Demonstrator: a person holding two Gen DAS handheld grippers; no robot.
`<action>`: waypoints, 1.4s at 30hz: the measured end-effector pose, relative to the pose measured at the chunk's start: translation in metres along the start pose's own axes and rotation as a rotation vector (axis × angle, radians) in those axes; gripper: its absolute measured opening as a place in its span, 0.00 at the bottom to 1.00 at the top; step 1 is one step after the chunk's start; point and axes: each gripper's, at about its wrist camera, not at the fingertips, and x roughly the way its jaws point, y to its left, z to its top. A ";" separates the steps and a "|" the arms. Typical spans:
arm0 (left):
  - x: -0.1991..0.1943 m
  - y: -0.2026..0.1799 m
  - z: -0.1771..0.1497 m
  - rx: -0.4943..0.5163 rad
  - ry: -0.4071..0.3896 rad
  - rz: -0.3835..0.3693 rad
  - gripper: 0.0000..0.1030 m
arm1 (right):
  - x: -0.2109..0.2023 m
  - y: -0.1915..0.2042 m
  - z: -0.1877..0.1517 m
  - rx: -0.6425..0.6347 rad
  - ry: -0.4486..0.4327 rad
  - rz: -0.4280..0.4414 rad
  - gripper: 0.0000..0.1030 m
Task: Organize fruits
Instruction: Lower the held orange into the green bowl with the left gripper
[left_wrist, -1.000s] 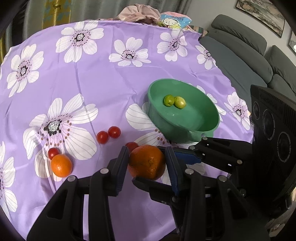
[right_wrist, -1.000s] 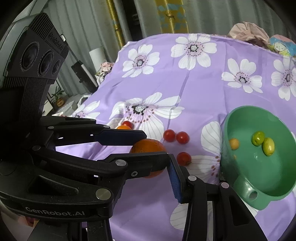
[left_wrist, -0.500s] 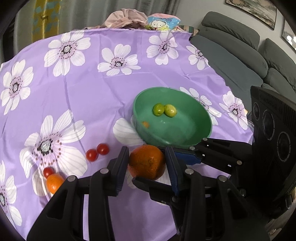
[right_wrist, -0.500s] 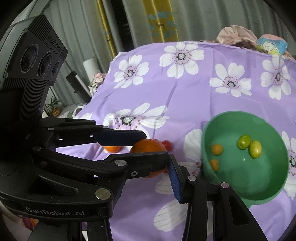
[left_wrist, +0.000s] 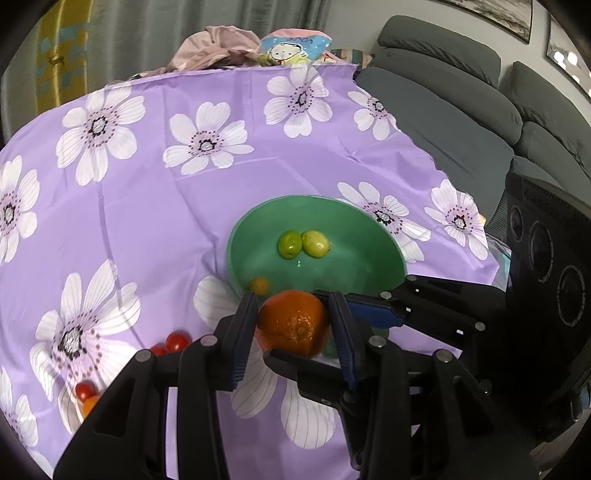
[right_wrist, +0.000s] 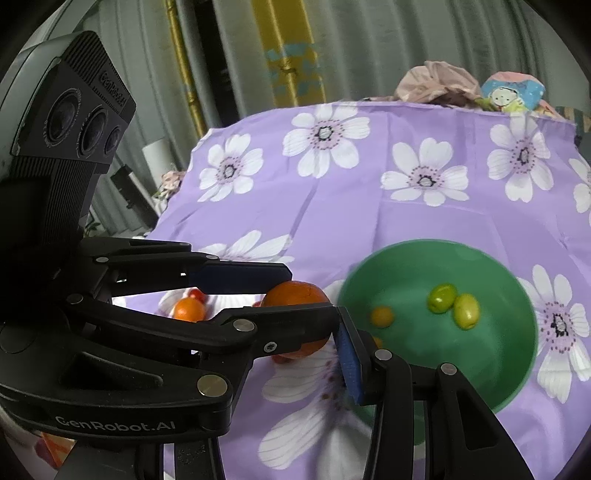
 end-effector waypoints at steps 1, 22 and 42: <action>0.002 -0.001 0.002 0.004 0.001 -0.002 0.38 | -0.001 -0.003 0.000 0.006 -0.003 -0.004 0.43; 0.059 -0.017 0.021 0.040 0.066 -0.078 0.38 | 0.007 -0.056 -0.010 0.103 0.015 -0.067 0.43; 0.074 -0.016 0.024 0.032 0.069 -0.109 0.38 | 0.011 -0.066 -0.013 0.113 0.041 -0.095 0.43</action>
